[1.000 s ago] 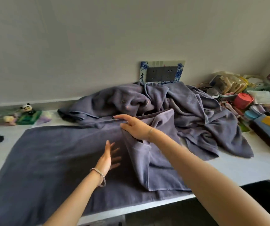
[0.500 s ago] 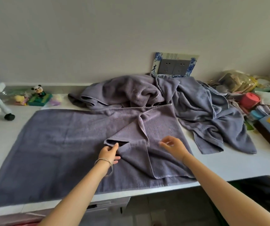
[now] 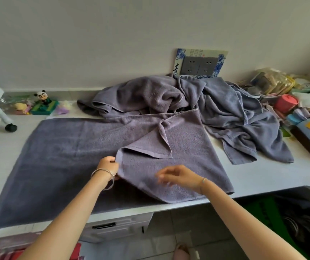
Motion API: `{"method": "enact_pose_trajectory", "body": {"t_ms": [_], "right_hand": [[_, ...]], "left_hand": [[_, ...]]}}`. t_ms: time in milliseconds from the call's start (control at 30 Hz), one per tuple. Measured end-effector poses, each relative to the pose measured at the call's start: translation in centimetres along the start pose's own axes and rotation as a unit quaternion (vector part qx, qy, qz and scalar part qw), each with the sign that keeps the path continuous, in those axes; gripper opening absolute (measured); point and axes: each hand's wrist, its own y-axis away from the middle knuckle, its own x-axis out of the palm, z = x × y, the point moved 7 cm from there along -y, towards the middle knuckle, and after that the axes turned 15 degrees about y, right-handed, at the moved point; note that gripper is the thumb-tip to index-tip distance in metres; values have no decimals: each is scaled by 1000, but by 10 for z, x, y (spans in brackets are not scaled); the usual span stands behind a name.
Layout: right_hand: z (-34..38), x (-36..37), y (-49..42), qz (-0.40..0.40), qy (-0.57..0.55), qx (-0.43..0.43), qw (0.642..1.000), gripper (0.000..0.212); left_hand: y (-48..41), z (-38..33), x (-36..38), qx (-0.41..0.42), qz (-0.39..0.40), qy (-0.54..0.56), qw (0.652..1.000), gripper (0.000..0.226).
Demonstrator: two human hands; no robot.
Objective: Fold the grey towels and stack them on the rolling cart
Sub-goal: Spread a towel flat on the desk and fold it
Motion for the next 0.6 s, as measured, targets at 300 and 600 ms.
{"method": "enact_pose_trajectory", "body": {"t_ms": [300,600], "right_hand": [[-104,-56,0,-179,349,197,898,50],[-133,-65,52,-224,385,232,865,48]], "left_hand": [[16,11,58,273,122,-448,843,60],[26,4,90,368,101,-480,790,50]]}}
